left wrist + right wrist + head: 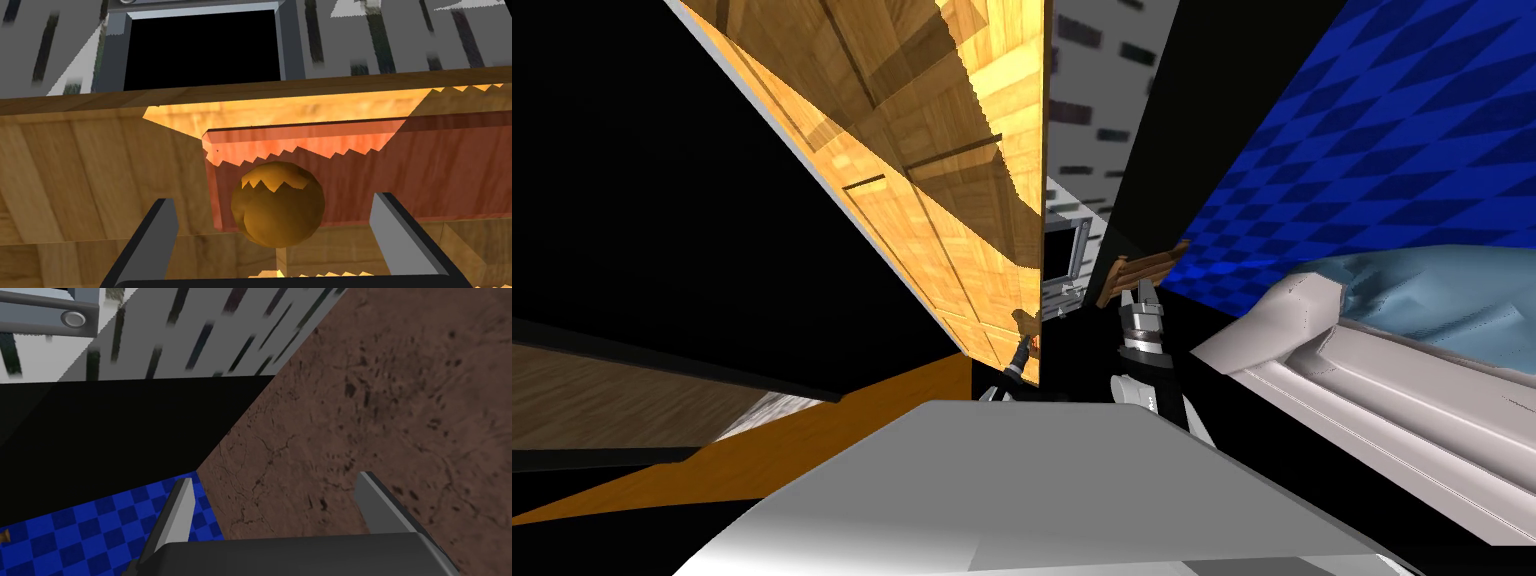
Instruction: Push the door open
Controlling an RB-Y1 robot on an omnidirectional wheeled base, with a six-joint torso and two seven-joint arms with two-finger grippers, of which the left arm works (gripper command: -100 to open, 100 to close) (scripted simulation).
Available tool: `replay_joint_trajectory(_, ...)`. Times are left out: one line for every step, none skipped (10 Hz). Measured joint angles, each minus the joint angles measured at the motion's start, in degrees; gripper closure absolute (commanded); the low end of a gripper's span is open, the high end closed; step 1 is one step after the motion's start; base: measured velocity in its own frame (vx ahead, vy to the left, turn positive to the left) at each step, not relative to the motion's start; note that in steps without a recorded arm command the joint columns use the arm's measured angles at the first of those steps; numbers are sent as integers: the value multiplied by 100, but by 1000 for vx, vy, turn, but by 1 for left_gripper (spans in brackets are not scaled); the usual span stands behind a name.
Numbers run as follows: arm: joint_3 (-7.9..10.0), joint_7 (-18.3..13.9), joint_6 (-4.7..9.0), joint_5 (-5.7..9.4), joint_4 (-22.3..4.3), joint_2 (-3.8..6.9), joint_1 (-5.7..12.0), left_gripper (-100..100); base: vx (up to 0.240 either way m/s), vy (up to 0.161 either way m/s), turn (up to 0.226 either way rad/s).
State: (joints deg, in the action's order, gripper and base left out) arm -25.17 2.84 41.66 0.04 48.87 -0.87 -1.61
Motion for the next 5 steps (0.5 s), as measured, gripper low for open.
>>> replay_joint_trajectory(-4, 1, -3, -2, -6, 0, 5, 100, -18, 26, -25)
replay_joint_trajectory(-7, 4, -8, -4, -5, -4, 15, 100, -13, 18, -10)
replay_joint_trajectory(-14, 6, -12, -8, -8, -7, 13, 100, -11, 8, 1)
replay_joint_trajectory(-20, 7, -16, -10, -14, -7, 6, 100, -9, 1, 4)
replay_joint_trajectory(-21, 6, -19, -10, -19, -5, 0, 100, 0, 0, 0)
